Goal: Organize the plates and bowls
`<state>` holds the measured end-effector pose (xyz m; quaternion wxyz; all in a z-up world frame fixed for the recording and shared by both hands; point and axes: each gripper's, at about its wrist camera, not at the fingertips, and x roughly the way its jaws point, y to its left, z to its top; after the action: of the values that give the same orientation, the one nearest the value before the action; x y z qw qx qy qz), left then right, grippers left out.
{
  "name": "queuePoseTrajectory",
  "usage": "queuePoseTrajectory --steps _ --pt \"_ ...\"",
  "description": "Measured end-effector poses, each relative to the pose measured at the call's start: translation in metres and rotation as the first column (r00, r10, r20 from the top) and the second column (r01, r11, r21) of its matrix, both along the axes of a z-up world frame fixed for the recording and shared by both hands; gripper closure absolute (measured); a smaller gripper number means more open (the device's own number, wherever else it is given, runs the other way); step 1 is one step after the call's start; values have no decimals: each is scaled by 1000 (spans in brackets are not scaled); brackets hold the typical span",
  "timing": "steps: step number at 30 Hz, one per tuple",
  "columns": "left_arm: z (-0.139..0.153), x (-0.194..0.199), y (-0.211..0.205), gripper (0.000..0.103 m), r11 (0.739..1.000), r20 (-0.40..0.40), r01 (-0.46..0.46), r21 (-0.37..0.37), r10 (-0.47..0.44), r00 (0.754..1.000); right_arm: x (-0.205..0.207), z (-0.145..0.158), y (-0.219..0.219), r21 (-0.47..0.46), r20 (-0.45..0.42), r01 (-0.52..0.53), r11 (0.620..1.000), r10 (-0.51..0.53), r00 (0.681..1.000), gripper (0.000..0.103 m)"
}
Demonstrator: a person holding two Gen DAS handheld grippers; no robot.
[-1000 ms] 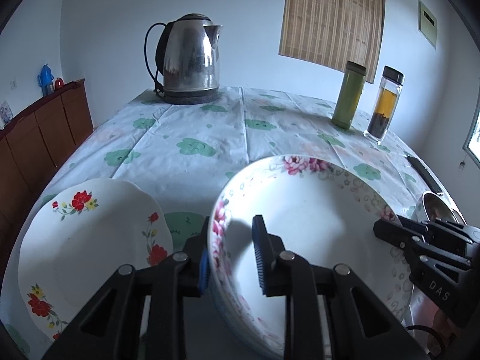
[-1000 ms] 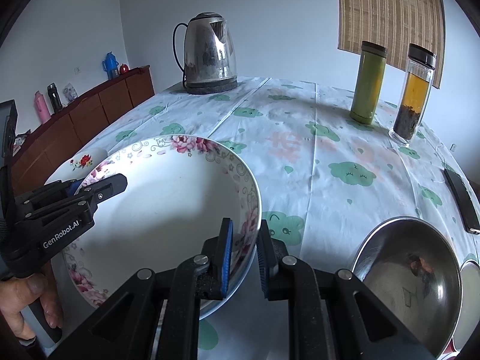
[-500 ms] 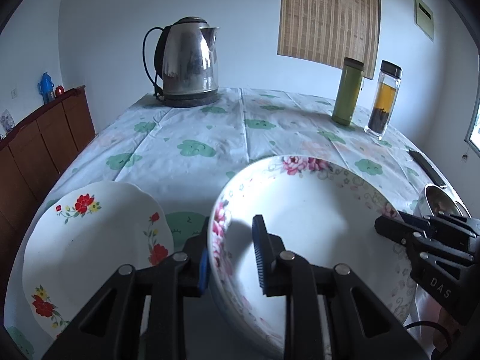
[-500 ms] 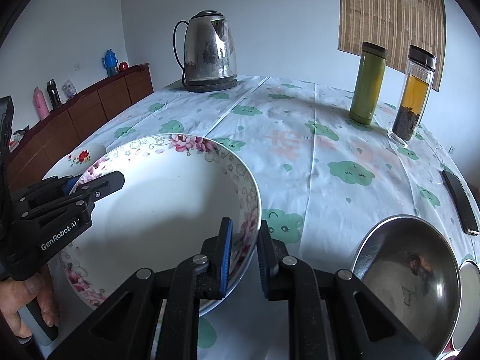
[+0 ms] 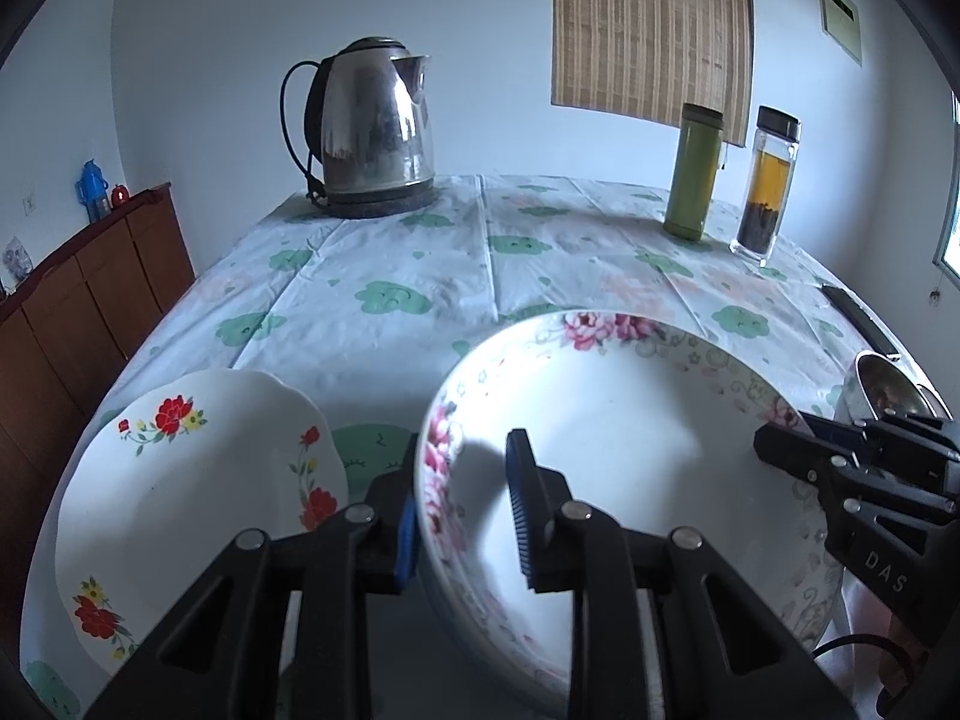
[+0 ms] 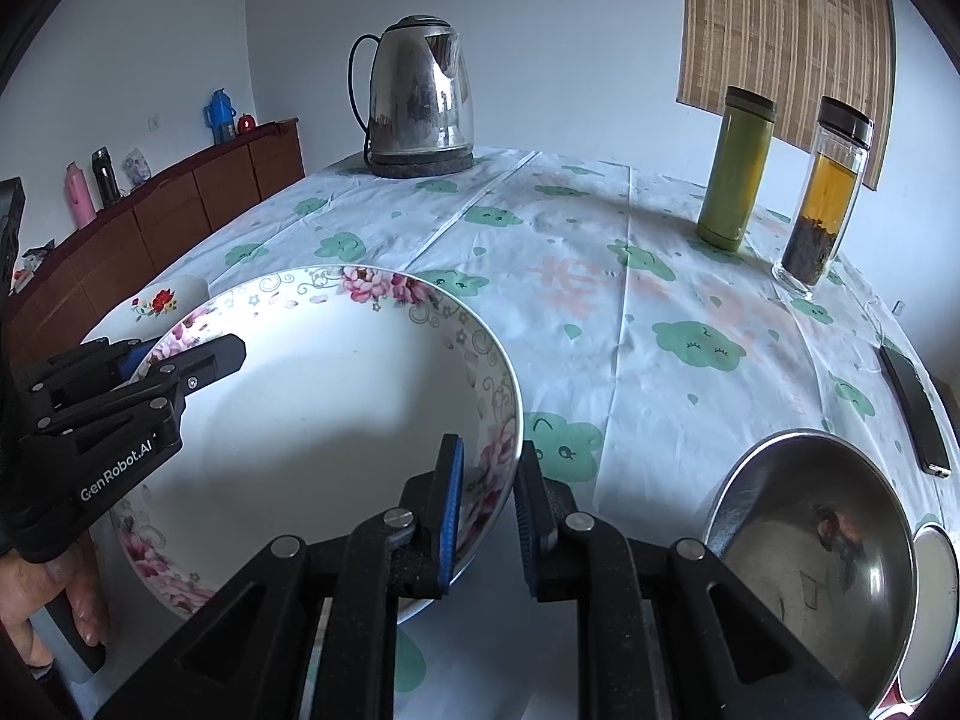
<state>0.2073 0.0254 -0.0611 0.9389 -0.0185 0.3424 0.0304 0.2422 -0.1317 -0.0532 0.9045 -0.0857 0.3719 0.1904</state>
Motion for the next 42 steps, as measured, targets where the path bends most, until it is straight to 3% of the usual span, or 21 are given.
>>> queuePoseTrajectory --steps 22,33,42 --pt "-3 2 -4 79 1000 -26 24 -15 -24 999 1 -3 -2 -18 2 9 1000 -9 1000 85" --pt "-2 -1 -9 78 999 -16 6 38 -6 1000 2 -4 -1 -21 -1 3 1000 -3 1000 85" --pt "-1 -1 -7 79 1000 -15 8 29 -7 1000 1 -4 -1 -21 0 4 1000 -4 1000 85"
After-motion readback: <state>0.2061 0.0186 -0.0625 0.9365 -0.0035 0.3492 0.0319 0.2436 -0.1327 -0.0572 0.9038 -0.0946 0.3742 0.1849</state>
